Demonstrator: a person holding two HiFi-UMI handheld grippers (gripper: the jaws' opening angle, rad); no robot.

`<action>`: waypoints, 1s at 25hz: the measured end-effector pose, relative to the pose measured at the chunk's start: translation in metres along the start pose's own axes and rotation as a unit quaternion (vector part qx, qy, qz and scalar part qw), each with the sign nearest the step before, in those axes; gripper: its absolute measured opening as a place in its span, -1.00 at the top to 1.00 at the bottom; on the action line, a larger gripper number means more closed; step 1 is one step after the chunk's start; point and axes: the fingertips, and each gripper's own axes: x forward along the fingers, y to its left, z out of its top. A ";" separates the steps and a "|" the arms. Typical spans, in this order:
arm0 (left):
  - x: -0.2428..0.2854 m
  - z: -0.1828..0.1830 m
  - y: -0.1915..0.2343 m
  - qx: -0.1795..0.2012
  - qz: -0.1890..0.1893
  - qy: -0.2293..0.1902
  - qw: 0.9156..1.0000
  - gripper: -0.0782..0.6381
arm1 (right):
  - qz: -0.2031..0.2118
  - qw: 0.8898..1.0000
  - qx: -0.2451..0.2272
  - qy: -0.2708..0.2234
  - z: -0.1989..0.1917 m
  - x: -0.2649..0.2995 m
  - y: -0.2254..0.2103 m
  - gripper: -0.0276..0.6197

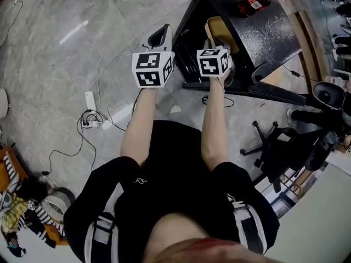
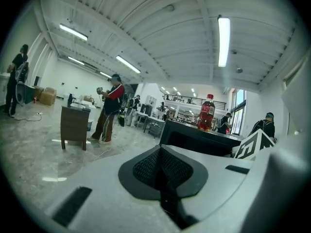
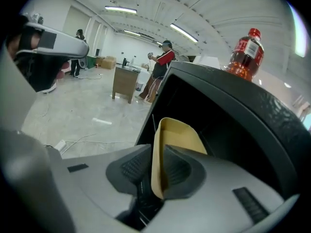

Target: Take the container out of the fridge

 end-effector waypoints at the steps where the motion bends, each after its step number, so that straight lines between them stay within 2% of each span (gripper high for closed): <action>1: 0.000 0.001 0.001 0.000 0.000 -0.001 1.000 0.76 | -0.001 1.000 0.002 0.003 -0.001 0.001 -0.001 0.70; 3: 0.000 0.004 0.003 0.001 0.001 -0.002 1.000 0.76 | -0.004 1.000 0.004 0.005 -0.001 0.002 -0.001 0.83; 6: -0.001 0.005 0.005 0.003 0.004 -0.004 1.000 0.76 | 0.006 1.000 0.017 -0.008 0.004 -0.001 0.003 0.85; 10: -0.003 0.007 0.003 0.006 0.007 -0.005 1.000 0.76 | 0.047 0.993 0.072 -0.076 0.027 -0.018 0.008 0.86; 13: -0.008 0.009 0.004 0.010 0.011 -0.008 1.000 0.76 | 0.084 0.981 0.109 -0.137 0.048 -0.034 0.016 0.86; 16: -0.014 0.015 0.005 0.017 0.017 -0.015 1.000 0.76 | 0.123 0.961 0.151 -0.198 0.069 -0.050 0.023 0.86; 19: -0.024 0.026 0.008 0.027 0.031 -0.031 0.999 0.76 | 0.155 0.934 0.197 -0.256 0.086 -0.067 0.024 0.86; 21: -0.033 0.034 0.014 0.032 0.045 -0.044 0.997 0.76 | 0.172 0.913 0.227 -0.292 0.096 -0.080 0.023 0.86; 24: -0.048 0.047 0.020 0.037 0.067 -0.062 0.995 0.76 | 0.193 0.876 0.274 -0.347 0.107 -0.102 0.018 0.86; 25: -0.052 0.051 0.022 0.038 0.074 -0.068 0.994 0.76 | 0.194 0.868 0.279 -0.363 0.110 -0.109 0.016 0.86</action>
